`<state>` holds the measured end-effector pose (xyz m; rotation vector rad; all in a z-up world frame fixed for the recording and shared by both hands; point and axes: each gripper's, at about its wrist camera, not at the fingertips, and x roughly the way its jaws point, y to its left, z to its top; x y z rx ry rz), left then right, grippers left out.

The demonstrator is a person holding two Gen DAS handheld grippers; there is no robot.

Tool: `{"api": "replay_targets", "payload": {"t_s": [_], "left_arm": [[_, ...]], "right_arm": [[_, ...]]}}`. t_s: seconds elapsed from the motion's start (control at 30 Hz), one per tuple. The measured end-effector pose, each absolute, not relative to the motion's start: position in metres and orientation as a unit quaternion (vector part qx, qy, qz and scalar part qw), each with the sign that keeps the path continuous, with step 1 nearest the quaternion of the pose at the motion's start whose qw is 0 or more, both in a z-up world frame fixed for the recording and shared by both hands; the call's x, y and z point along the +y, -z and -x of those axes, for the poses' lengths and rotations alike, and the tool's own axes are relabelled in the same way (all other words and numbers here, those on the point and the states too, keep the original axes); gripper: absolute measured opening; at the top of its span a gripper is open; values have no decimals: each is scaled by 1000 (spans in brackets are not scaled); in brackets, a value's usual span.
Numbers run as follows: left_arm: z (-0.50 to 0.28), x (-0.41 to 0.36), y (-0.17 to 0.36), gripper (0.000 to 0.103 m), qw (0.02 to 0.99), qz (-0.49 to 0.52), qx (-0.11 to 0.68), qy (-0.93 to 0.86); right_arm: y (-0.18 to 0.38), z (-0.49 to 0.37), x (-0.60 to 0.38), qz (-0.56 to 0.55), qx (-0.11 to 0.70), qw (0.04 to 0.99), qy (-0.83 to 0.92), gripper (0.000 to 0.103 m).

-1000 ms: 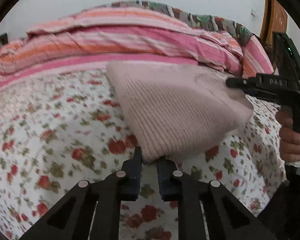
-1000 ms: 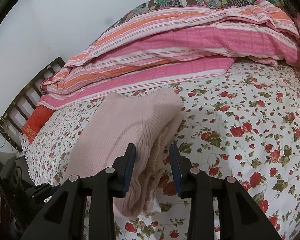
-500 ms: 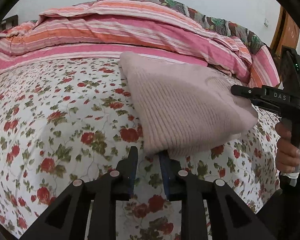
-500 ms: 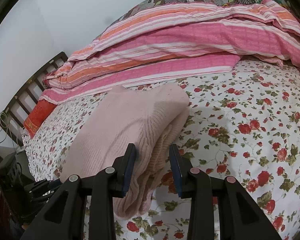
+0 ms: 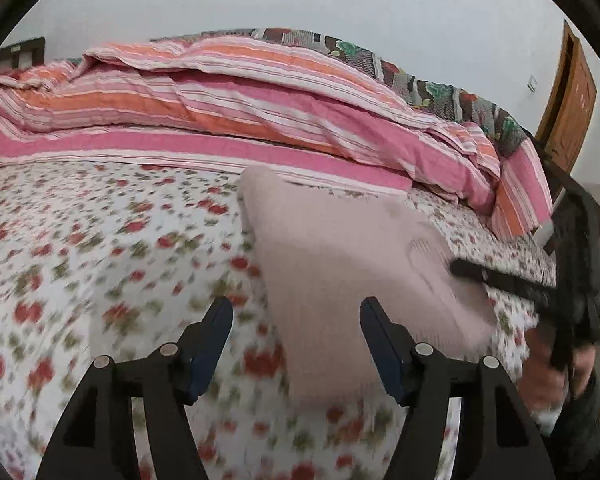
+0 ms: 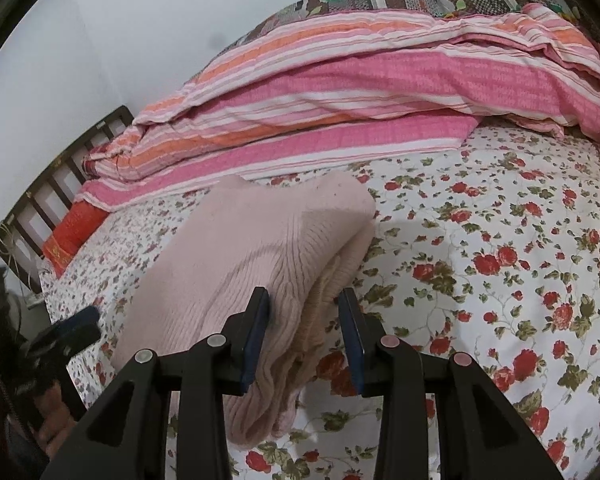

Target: Fold small clothes

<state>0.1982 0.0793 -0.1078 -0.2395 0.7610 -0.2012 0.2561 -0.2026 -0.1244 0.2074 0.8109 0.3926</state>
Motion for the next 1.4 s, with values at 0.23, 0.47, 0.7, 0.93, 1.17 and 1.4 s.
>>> {"api": "replay_targets", "payload": {"t_s": [0.23,0.47,0.7,0.93,1.17,1.4], "left_arm": [[-267,71,125,64,898,145,400,106],[-309,66,144,64,891,150,417,102],[-307,79,149,64,892,185,393,127],[-327,86,151,64,889,172,412,107],[-357,100,160,63,884,176,423,87],[-371,104,174,22,875,215,418,113]], "right_arm": [[135,-269,-205,-134,372,895,-207,37],[144,-298,-207,-185,377,885,-201,39],[129,-275,-219,-199,284,905,-246,10],[144,-288,-199,-121,353,912,-170,16],[128,-270,-213,-129,309,922,-193,23],[143,-272,-182,-38,339,923,-177,24]]}}
